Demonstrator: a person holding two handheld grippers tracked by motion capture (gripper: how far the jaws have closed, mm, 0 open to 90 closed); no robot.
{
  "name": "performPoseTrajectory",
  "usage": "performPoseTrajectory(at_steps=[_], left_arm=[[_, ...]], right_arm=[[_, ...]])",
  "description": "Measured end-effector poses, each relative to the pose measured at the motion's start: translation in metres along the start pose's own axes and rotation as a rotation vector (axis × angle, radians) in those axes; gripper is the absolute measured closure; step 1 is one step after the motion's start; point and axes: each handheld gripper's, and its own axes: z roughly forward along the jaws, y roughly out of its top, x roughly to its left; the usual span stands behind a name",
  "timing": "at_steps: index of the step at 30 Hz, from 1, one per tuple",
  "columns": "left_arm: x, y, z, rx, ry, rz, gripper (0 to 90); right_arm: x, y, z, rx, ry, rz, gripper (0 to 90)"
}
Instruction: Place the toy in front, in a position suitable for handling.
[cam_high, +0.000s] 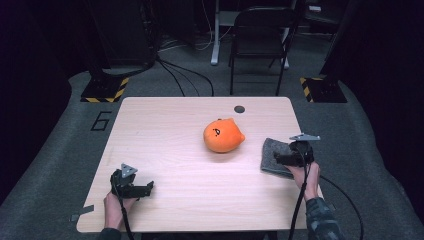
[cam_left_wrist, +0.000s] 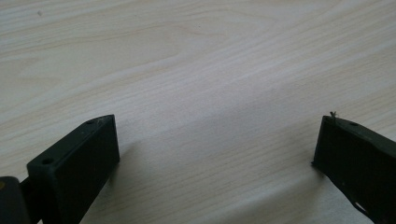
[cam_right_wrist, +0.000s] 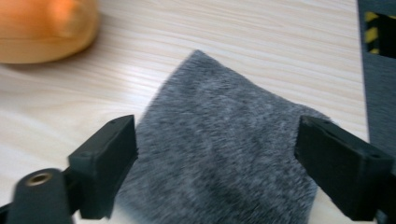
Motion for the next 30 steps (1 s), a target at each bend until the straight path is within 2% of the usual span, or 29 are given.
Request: performPoseTrajectory(at_steps=[2, 4, 5, 7, 8, 11, 14, 17, 22, 23, 26, 30], left_arm=[[0.000, 0.002, -0.002, 0.009, 0.005, 0.003, 0.1], [-0.001, 0.004, -0.003, -0.002, 0.004, -0.003, 0.1], [-0.001, 0.006, -0.004, -0.010, 0.001, -0.013, 0.1], [-0.004, 0.015, -0.010, -0.044, -0.003, -0.026, 0.1], [-0.004, 0.015, -0.010, -0.044, -0.003, -0.026, 0.1], [-0.013, 0.027, -0.017, -0.074, -0.026, -0.027, 0.1], [-0.019, 0.033, -0.018, -0.079, -0.047, -0.019, 0.1], [-0.029, 0.045, -0.015, -0.078, -0.088, -0.018, 0.1], [-0.048, 0.065, -0.006, -0.076, -0.125, -0.008, 0.2], [-0.048, 0.065, -0.006, -0.076, -0.125, -0.008, 0.1], [-0.057, 0.079, -0.001, -0.071, -0.149, 0.006, 0.1], [-0.061, 0.091, 0.001, -0.070, -0.159, 0.009, 0.1]], right_arm=[[0.002, -0.004, -0.008, 0.002, 0.031, -0.013, 7.1], [0.004, -0.006, -0.011, 0.001, 0.039, -0.010, 7.0], [0.006, -0.012, -0.017, 0.009, 0.059, -0.014, 5.7], [0.008, -0.019, -0.022, 0.012, 0.075, -0.012, 5.1], [0.008, -0.019, -0.022, 0.012, 0.075, -0.012, 5.1], [0.016, -0.026, -0.032, 0.021, 0.092, -0.048, 3.8], [0.017, -0.032, -0.036, 0.031, 0.107, -0.048, 3.7], [0.018, -0.036, -0.038, 0.034, 0.103, -0.049, 3.7], [0.014, -0.038, -0.039, 0.036, 0.108, -0.042, 4.2], [0.014, -0.038, -0.039, 0.033, 0.108, -0.037, 4.4], [0.016, -0.036, -0.040, 0.029, 0.114, -0.034, 4.8], [0.019, -0.035, -0.041, 0.025, 0.111, -0.057, 5.1]])
